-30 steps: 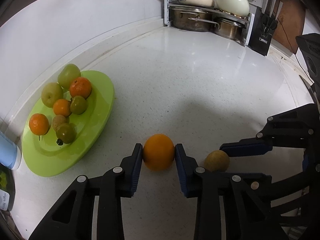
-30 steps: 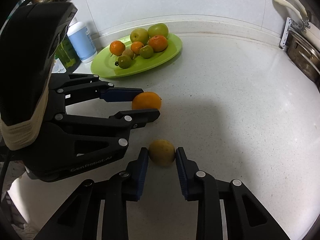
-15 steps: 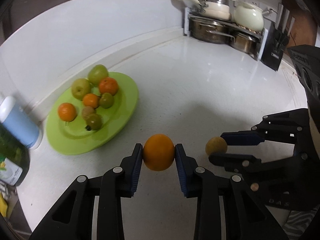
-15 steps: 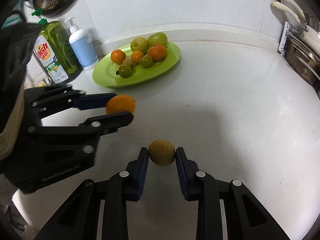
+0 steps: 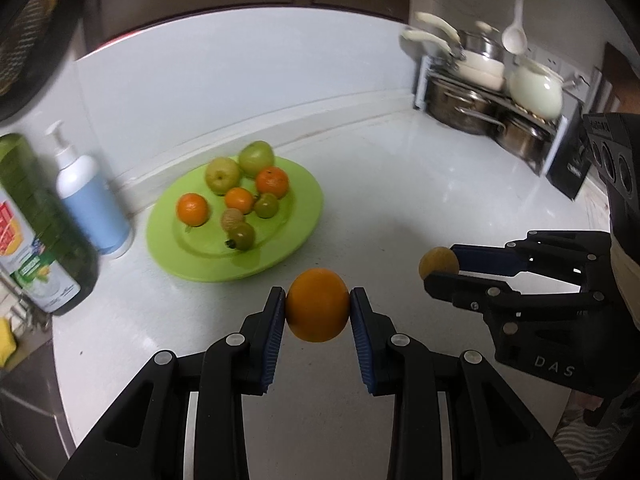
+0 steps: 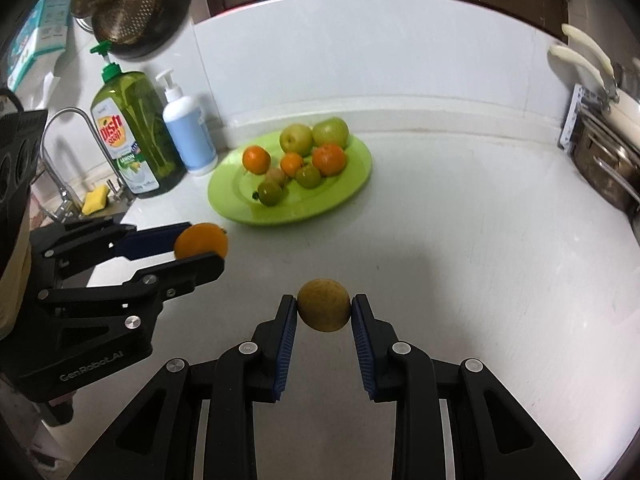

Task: Organize fruits
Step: 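Carry the orange in the left tool to the plate while the right tool carries the kiwi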

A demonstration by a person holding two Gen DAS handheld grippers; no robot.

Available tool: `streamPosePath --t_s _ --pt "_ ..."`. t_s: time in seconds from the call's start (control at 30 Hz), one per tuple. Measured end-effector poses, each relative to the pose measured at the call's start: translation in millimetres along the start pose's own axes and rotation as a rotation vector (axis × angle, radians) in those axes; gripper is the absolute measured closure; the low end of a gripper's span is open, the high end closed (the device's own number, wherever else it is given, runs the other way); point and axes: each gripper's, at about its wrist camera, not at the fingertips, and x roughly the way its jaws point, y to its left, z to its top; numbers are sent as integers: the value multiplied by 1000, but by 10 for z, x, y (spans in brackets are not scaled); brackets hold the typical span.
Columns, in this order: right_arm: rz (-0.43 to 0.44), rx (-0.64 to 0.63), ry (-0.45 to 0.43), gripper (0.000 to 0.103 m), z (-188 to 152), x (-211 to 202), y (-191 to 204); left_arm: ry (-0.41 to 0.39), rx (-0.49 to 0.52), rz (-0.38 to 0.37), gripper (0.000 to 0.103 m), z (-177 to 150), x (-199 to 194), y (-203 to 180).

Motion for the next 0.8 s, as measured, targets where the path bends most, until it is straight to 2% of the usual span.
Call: streamPosePath --t_s 0.4,0.8 --pt "58 -53 -65 73 248 -95 66 -54 -125 98 70 65 -255 150" --pt "108 -101 -125 73 596 -58 133 -98 -161 183 70 246 -305 354"
